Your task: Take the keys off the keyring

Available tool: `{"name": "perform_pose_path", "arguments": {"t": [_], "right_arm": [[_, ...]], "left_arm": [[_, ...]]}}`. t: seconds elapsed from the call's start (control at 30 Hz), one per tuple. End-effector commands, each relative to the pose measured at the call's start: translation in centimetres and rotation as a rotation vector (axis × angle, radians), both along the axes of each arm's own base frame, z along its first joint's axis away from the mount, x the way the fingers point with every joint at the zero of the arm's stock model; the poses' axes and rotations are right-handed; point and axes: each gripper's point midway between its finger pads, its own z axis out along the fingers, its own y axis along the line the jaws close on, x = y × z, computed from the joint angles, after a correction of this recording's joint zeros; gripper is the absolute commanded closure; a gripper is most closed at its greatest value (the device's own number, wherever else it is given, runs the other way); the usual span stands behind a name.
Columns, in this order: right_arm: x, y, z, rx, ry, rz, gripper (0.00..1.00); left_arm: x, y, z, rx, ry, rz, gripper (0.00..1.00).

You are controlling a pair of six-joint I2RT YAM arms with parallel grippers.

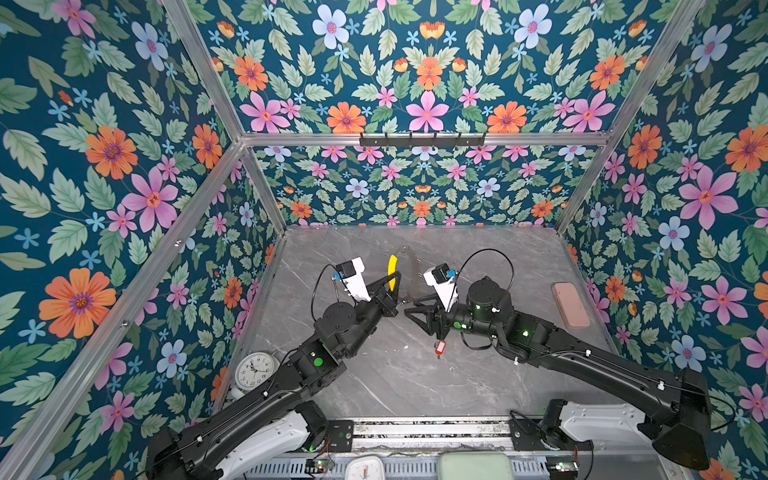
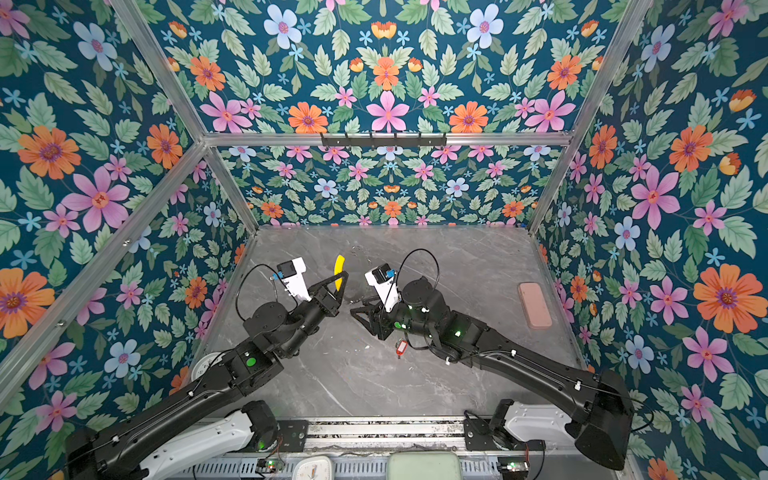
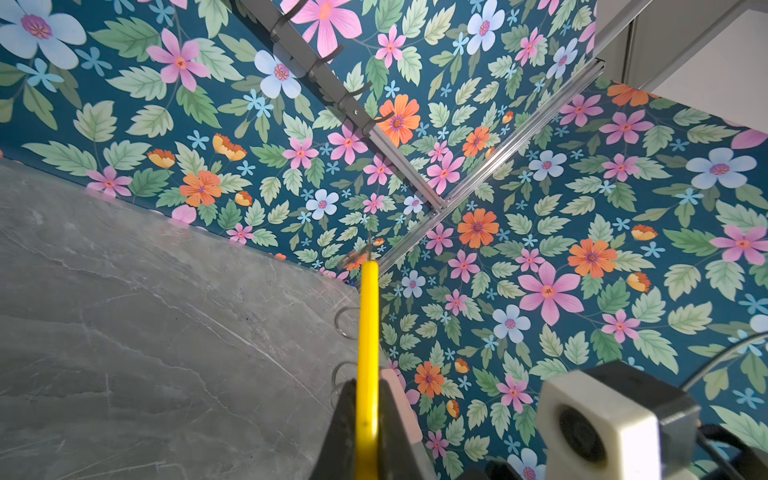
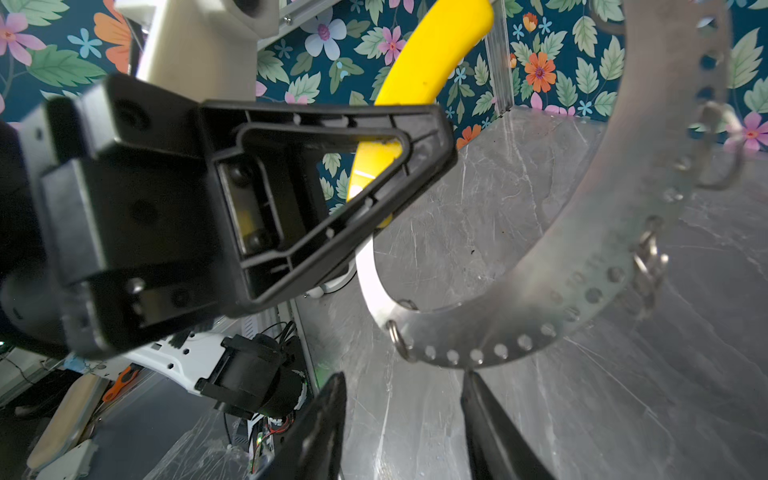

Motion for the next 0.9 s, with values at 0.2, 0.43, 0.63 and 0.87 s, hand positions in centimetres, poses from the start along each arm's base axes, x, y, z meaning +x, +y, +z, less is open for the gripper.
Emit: {"name": "perform_pose_path", "arguments": {"t": [0.2,0.43,0.63,0.87], "right_arm": [[0.2,0.7,1.2,0.047,-0.01,0.012,0.68],[0.4,1.3,1.2,0.057,-0.002,0.013,0.75],[0.6,1.7,1.2,0.064,0.005,0.013,0.77],[0.8,1.8,1.1,0.061,0.002,0.003,0.86]], "left_arm": [[0.0,0.5,0.8,-0.005,-0.028,0.052,1.0],[0.0,0.6,0.6,0.002,-0.027,0.07,1.0],[0.1,0.6,0.4,0.004,-0.021,0.082,1.0],[0.1,0.7,0.4,0.005,-0.022,0.092,1.0]]}}
